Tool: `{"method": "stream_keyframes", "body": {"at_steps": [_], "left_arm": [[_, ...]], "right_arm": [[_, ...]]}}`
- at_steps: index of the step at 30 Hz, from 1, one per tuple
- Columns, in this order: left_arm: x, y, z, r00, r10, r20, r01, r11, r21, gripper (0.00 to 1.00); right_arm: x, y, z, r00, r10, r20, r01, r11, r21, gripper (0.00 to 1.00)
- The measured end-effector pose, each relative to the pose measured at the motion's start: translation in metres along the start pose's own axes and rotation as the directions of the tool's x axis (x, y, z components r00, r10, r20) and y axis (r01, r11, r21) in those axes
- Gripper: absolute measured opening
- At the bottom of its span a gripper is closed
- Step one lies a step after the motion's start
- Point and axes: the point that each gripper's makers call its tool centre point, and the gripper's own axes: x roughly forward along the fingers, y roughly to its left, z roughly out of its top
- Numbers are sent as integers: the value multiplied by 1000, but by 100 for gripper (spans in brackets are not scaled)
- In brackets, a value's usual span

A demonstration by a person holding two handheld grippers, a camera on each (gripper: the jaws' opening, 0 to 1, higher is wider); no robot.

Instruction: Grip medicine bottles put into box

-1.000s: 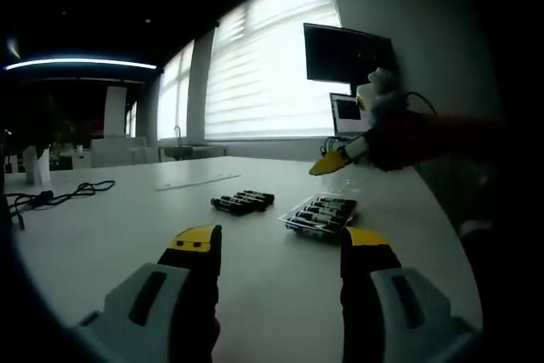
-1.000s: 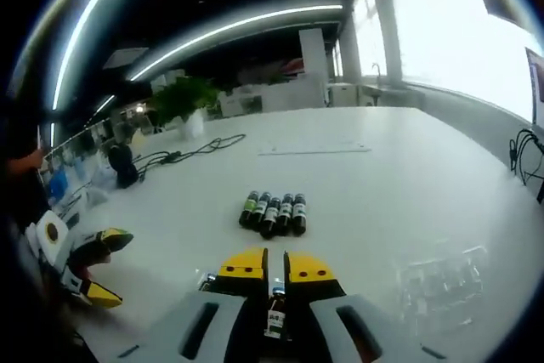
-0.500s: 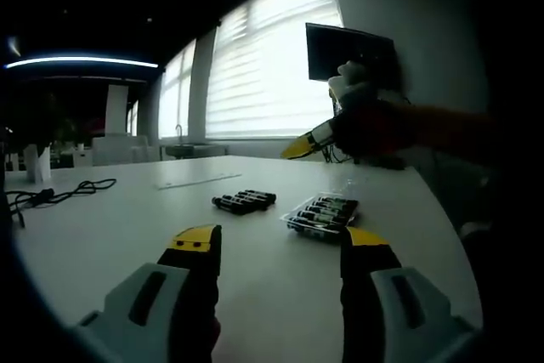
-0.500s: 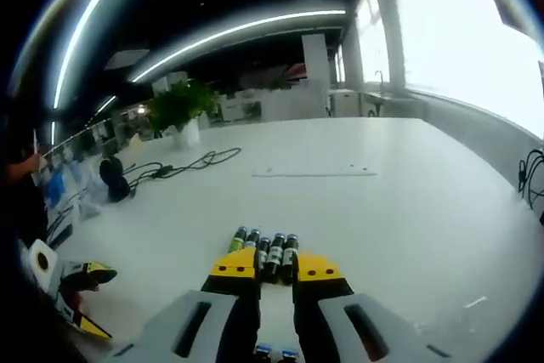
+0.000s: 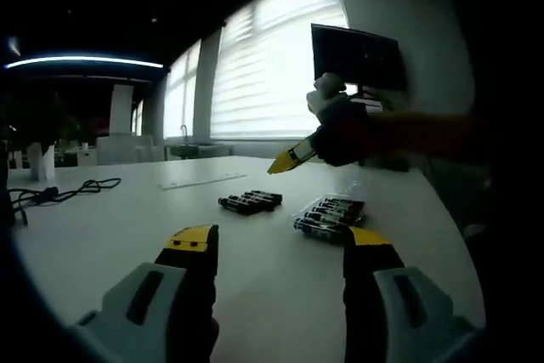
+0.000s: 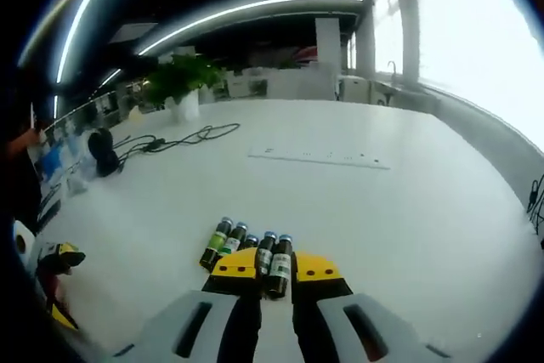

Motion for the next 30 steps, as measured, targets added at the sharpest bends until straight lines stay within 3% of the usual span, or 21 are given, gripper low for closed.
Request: {"method": "stream_keyframes", "body": {"at_steps": [12,30], "left_arm": [[1,1,-3,1000,4,-13,-4,1000,9,51],[1,5,-2,1000,9,-6,-9,1000,5,51]], "right_arm": [[24,-2,-20,997,11,-72,-13,1000,-24,8],[28,-3,-32,996,12,-84,-9,999,37,7]]}}
